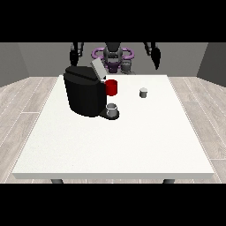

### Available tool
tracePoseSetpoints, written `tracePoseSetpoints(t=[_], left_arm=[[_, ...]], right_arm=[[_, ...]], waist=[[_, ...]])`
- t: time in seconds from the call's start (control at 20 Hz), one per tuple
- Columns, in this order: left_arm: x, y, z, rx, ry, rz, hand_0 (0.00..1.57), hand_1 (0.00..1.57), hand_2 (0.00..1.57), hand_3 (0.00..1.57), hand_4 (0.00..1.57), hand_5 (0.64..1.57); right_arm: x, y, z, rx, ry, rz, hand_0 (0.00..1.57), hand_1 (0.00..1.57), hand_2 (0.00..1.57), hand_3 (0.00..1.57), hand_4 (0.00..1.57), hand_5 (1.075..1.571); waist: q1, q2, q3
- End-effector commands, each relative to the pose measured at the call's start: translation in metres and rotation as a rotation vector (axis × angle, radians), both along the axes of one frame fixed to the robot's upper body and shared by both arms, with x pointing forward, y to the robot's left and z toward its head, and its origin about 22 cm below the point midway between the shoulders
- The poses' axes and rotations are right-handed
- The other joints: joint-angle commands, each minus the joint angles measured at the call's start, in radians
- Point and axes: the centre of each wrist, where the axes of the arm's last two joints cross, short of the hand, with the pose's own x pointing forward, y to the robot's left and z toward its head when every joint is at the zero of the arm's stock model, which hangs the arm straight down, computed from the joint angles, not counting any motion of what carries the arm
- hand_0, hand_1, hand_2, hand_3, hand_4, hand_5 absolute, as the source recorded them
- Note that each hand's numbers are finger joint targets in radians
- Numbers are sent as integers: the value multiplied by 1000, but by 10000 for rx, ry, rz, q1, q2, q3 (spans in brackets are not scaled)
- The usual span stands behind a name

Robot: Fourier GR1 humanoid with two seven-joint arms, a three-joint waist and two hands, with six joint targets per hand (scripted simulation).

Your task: Insert the coffee pod into the coffee machine and close the lid

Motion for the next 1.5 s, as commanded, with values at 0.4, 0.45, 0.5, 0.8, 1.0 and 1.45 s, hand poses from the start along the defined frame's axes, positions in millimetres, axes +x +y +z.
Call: tracePoseSetpoints(t=[0.4,0.45,0.5,0.8,1.0,1.45], left_arm=[[-16,19,-9,1410,-736,-1272,0,0,0,0,213,1571],[-7,15,10,1942,-846,-1545,0,0,0,0,0,1571],[-11,37,-15,2044,-634,-1212,0,0,0,0,0,1571],[39,70,22,2186,-29,-701,0,0,0,0,0,1571],[53,61,11,2730,641,-915,0,0,0,0,0,1571],[74,71,-7,3349,1423,-998,0,0,0,0,0,1571]], right_arm=[[-16,-11,-19,489,-498,-1691,0,0,0,0,95,1571],[-16,-23,-32,499,-466,-1944,0,0,0,0,94,1571],[-16,-8,-18,477,-691,-1512,0,0,0,0,181,1571],[-4,15,-6,653,-1335,-693,0,0,0,0,158,1571],[3,23,8,686,-1182,-823,0,0,0,0,168,1571],[20,20,11,812,-1292,-1010,0,0,0,0,259,1571]], waist=[[-432,-596,-229],[-302,-342,-221],[-681,-237,-232],[-1283,533,-232],[-1340,584,-232],[-1181,1282,-232]])
